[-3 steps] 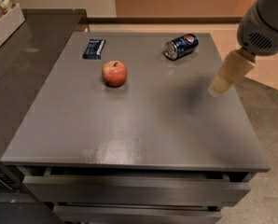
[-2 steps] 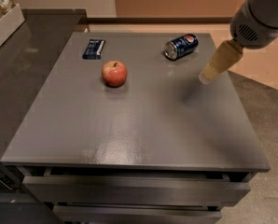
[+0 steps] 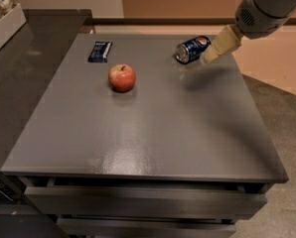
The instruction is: Pick pepsi can
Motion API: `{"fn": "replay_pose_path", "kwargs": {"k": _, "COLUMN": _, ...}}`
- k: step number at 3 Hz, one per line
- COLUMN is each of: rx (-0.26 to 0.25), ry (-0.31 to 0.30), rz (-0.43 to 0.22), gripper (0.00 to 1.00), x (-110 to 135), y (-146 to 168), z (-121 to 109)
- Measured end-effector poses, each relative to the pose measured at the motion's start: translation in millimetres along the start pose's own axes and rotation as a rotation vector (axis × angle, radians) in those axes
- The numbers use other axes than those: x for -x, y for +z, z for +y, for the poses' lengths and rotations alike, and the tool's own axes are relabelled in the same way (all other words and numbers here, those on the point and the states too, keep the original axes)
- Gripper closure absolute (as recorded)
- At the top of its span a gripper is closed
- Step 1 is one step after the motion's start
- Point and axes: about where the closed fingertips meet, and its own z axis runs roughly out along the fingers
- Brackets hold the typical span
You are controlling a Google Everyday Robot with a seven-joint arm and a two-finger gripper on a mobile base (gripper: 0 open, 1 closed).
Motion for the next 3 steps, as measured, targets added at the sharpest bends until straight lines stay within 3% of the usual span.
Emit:
{"fn": "replay_pose_path", "kwargs": {"k": 2, "rx": 0.037, "ry": 0.296, "rz": 0.074, "gripper": 0.0, "x": 29.7, "y": 46.5, "z": -32.8}}
{"fn": "replay_pose_path", "kwargs": {"k": 3, "rx": 0.037, "ry": 0.296, "rz": 0.074, "gripper": 0.0, "x": 29.7, "y": 46.6, "z": -32.7}}
